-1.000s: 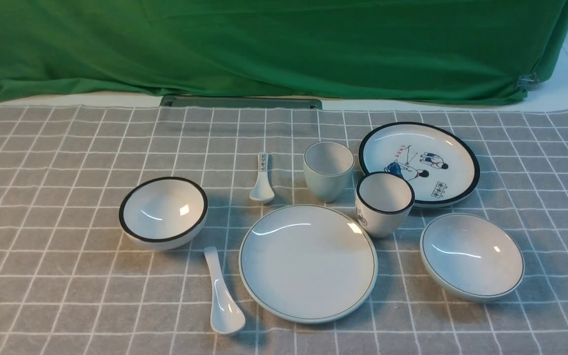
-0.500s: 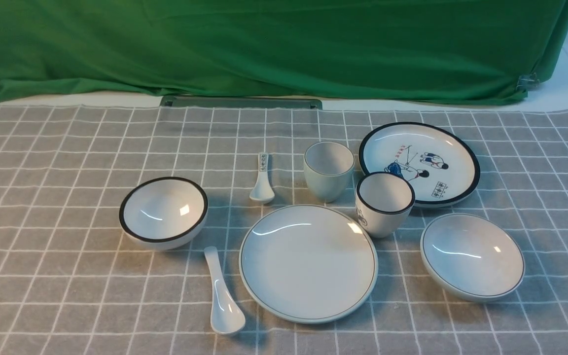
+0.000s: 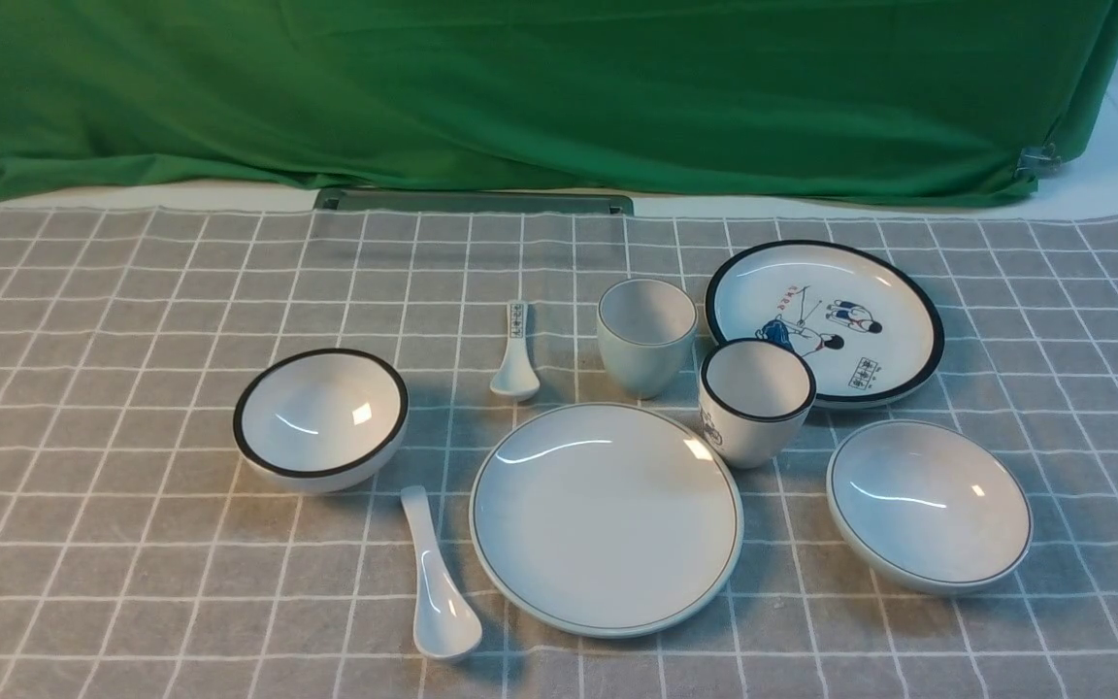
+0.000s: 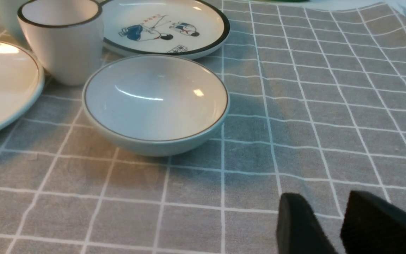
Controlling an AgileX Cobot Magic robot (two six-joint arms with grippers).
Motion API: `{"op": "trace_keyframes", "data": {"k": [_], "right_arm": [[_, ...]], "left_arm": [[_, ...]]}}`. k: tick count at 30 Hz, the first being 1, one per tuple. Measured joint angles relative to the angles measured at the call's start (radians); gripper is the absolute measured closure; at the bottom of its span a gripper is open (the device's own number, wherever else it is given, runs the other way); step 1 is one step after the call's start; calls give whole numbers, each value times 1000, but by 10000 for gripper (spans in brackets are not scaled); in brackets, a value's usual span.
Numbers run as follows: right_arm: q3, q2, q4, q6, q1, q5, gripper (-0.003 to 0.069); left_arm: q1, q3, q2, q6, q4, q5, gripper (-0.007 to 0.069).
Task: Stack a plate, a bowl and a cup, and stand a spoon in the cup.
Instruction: Use the right arm to grab a blue rice bowl
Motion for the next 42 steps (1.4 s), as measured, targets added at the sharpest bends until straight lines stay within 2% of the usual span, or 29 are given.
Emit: {"op": "trace_keyframes", "data": {"k": [4,6,7,9,14,17,24,28,32,35,36,42], "right_arm": [[0,0,0,0,0,-1,417],[0,0,0,0,0,-1,417],[0,0,0,0,0,-1,417],[0,0,0,0,0,-1,417],[0,0,0,0,0,-1,417],[0,0,0,0,0,-1,417],[0,0,0,0,0,0,417],[0,0,0,0,0,-19,417],[0,0,4,10,0,-85,417],[0,0,58,165,0,-221,417],[0,0,61,176,0,-228,417],[0,0,80,427,-1,-376,417]], "left_arm": [[-12,-140,33,38,18,201,608],[-37,-274,122,176,20,362,608],[-39,-285,132,176,20,376,608],[-61,-424,282,316,20,551,608],[-85,-635,614,473,23,849,608],[-136,-689,724,482,23,865,608],[-379,-762,966,499,87,779,608],[-438,-789,1038,509,95,750,608],[-446,-805,1048,523,94,748,608],[-448,-810,1022,545,94,748,608],[-448,-810,1020,546,95,748,608],[-448,-810,951,558,100,748,608]]}}
